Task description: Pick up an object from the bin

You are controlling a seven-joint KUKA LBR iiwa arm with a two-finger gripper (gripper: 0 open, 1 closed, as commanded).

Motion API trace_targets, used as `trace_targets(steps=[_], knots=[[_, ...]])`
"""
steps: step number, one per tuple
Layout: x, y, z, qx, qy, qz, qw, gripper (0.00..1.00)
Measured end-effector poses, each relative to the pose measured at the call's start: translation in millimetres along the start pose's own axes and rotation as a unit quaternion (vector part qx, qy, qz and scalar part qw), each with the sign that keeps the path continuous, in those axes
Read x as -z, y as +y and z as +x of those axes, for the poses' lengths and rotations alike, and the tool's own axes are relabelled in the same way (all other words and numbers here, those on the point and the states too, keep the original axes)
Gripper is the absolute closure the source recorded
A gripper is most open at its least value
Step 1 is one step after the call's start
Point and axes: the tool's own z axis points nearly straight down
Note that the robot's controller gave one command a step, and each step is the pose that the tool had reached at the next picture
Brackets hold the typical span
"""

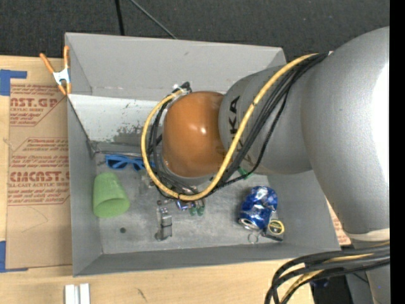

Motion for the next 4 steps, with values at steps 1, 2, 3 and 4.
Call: trace_targets(steps=[1, 2, 3, 4], knots=[[-30.3, 24.0, -73.1, 0.048, -0.0014, 0.001, 0.9988, 0.00], [-66.0, 52.8, -56.4, 0.078, 0.0013, 0.001, 0.9970, 0.00], [-64.2, 51.2, -57.8, 0.076, -0.0002, 0.001, 0.9971, 1.00], [89.7, 53.7, -36.9, 0.081, -0.0044, 0.001, 0.9967, 1.00]])
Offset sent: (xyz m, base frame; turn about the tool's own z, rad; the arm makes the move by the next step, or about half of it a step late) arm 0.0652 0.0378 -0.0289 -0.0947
